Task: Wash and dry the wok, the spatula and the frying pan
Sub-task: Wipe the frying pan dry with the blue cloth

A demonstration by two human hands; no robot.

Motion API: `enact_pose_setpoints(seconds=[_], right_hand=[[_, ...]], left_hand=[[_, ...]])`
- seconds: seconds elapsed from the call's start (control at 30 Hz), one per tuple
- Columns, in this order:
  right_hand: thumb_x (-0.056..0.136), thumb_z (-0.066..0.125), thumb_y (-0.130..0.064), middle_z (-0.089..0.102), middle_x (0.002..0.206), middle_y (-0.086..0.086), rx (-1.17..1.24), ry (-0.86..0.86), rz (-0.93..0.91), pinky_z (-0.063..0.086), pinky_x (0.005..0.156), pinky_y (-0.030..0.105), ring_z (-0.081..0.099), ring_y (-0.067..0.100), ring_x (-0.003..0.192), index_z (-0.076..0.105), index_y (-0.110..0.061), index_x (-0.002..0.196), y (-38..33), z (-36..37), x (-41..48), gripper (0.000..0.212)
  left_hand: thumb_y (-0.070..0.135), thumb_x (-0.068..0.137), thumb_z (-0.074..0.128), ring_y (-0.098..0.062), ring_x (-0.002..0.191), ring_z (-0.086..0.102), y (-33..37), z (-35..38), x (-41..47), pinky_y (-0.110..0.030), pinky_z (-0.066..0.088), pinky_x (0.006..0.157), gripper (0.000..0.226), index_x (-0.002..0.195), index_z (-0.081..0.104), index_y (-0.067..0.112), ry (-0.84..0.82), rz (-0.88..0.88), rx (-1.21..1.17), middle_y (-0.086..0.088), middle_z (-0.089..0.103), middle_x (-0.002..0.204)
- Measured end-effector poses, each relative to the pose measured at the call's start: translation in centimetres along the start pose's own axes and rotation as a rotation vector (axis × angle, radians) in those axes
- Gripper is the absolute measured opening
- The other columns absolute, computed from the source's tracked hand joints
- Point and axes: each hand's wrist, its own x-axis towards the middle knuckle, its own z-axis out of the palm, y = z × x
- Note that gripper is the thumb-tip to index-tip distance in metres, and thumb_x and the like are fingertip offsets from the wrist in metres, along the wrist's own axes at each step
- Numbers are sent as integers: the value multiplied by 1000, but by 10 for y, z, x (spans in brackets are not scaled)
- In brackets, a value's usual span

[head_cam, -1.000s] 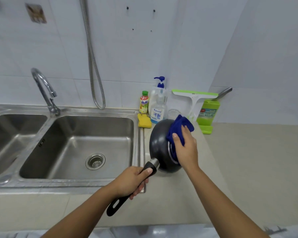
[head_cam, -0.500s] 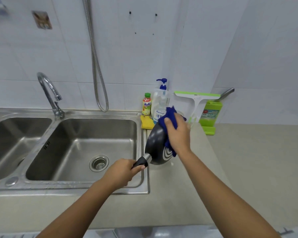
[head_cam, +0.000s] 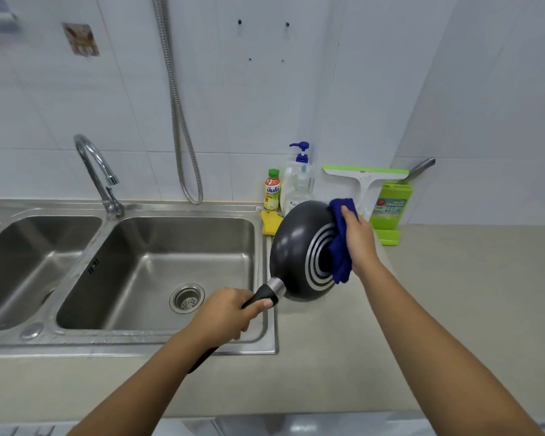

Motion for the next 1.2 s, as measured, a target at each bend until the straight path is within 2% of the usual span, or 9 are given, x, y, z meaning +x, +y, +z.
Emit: enact_pose_setpoints(seconds=[0.1,0.2,0.33,0.5,0.63,0.77,0.9,1.1,1.2], right_hand=[[92,48,-50,68,103,-2,-203,113,-221,48,94,42,61,22,101,65,-25,110,15,6,-6,35],[92,49,-49,66,115,-5,-403,12,-563,46,96,37,57,18,108,64,-26,116,13,14,-7,37],[92,54,-45,68,94,-6,-266,-23,-370,46,76,29,63,16,89,67,-25,104,-5,-4,5,27],[91,57,-41,71,98,4,60,65,34,52,93,44,66,27,99,66,-25,93,19,-35,8,19],[94,54,-37,66,117,1,101,200,-56,45,102,42,60,22,112,62,-23,119,57,-19,-30,30],[93,52,-45,25,158,-2,-268,196,-242,18,117,38,19,21,142,43,-23,143,77,12,-72,55],[93,44,-48,43,149,-4,-649,26,-618,22,115,39,27,25,137,51,-21,138,66,11,-61,52],[91,44,-54,50,141,4,-381,10,-314,37,108,42,42,27,130,50,-20,138,52,10,-22,58],[98,44,-45,42,149,0,-473,-64,-394,28,114,39,30,23,138,41,-21,145,60,22,-46,53]], left_hand=[[55,90,55,-12,41,55,9,0,2,-22,46,50,45,66,58,17,-37,0,-64,0,61,53],[54,91,54,-13,41,56,18,0,7,-20,44,50,46,66,58,15,-25,10,-57,-1,61,54],[49,92,55,-14,40,56,25,2,10,-20,44,47,46,68,59,10,-46,22,-148,-1,60,52],[43,93,59,-20,42,50,27,12,11,-26,43,45,42,70,59,7,-99,-15,-349,-6,56,52],[43,94,56,-20,39,43,33,26,12,-24,36,42,44,69,55,7,-150,-61,-586,-11,50,52],[52,95,49,-19,41,45,45,33,14,-24,40,42,49,71,54,9,-179,-84,-697,-9,50,54],[49,96,49,-20,38,45,45,31,15,-24,40,41,50,74,54,5,-181,-101,-607,-9,51,51],[42,95,55,-21,38,43,39,30,11,-24,37,40,44,71,54,6,-152,-103,-493,-10,50,49],[42,94,57,-21,38,42,36,27,12,-24,36,40,45,68,54,6,-96,-129,-556,-11,49,50]])
